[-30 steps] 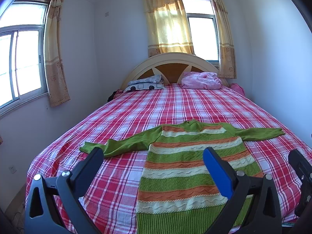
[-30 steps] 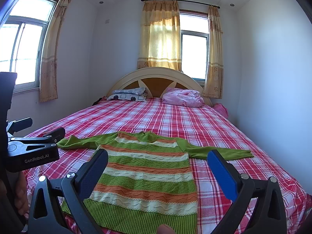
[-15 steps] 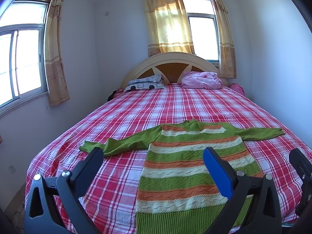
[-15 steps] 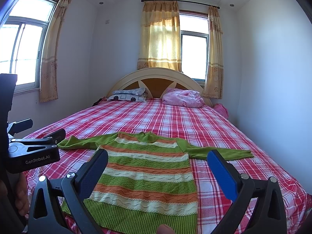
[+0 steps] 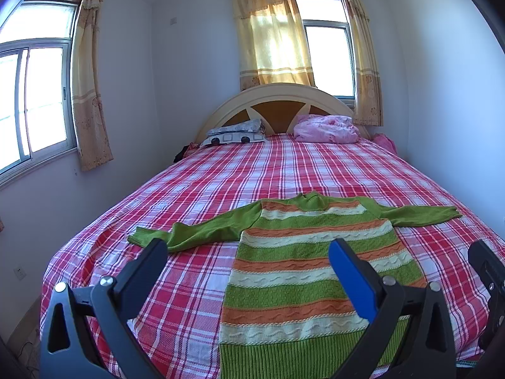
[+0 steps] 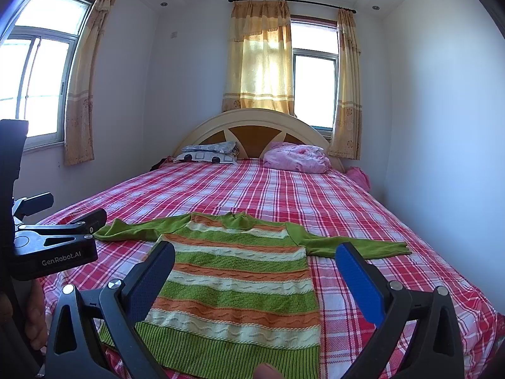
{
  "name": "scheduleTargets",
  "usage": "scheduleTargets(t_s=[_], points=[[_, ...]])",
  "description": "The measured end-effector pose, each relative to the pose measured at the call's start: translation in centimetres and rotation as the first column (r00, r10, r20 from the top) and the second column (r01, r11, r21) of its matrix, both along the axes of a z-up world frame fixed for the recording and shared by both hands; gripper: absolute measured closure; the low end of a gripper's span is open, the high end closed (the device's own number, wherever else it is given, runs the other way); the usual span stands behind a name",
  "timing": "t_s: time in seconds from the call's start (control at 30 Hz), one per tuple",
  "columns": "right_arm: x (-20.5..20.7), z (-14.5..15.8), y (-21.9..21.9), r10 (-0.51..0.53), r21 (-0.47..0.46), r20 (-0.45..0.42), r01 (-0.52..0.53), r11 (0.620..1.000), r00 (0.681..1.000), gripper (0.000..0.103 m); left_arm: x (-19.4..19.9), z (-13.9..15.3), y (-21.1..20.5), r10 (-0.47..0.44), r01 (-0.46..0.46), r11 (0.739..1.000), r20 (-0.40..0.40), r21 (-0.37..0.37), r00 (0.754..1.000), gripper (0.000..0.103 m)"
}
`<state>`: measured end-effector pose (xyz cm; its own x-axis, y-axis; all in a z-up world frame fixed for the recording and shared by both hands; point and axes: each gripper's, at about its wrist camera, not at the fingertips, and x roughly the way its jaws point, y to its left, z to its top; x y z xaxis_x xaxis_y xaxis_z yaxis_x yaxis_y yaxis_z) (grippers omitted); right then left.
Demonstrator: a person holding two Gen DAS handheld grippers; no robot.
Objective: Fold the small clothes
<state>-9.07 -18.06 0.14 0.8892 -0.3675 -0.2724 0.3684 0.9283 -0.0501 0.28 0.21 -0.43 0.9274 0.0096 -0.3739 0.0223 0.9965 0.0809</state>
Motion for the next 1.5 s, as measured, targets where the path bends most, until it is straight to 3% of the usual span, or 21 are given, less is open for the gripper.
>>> scheduleTargets(t_s=[0.4,0.63,0.87,1.23,1.5], points=[[0.6,-0.7,-0.5,0.004,0.009,-0.016,-0.004,1.0,1.0,0.001,0.9,-0.9,0.0,0.0,0.0,1.0,-0.021,0.006,1.0,0.0],[3.1,-2.7,-3.1,-0.015,0.035,-0.06,0.017,0.999,0.998,0.001,4.4,-3.6,-0.5,0.009,-0.005,0.999,-0.076,0.054,0.997,0.0],[6.4,-5.1,-8.7,-0.063,0.091,-0.132,0.076,0.993,0.989,0.001,9.2,-6.8,-1.5,0.01,0.006,0.995,-0.154,0.102,0.988,0.0],[11.2,-9.0,-19.9,-0.154,0.179,-0.29,0.212,0.961,0.945,0.001,15.8,-8.0,-4.1,-0.044,0.064,0.988,-0.137,0.143,0.99,0.0],[12.2,-12.2,-30.8,-0.252,0.279,-0.369,0.365,0.888,0.895,0.001,23.4,-10.8,-3.9,0.033,-0.004,0.987,-0.179,0.161,0.983,0.0]])
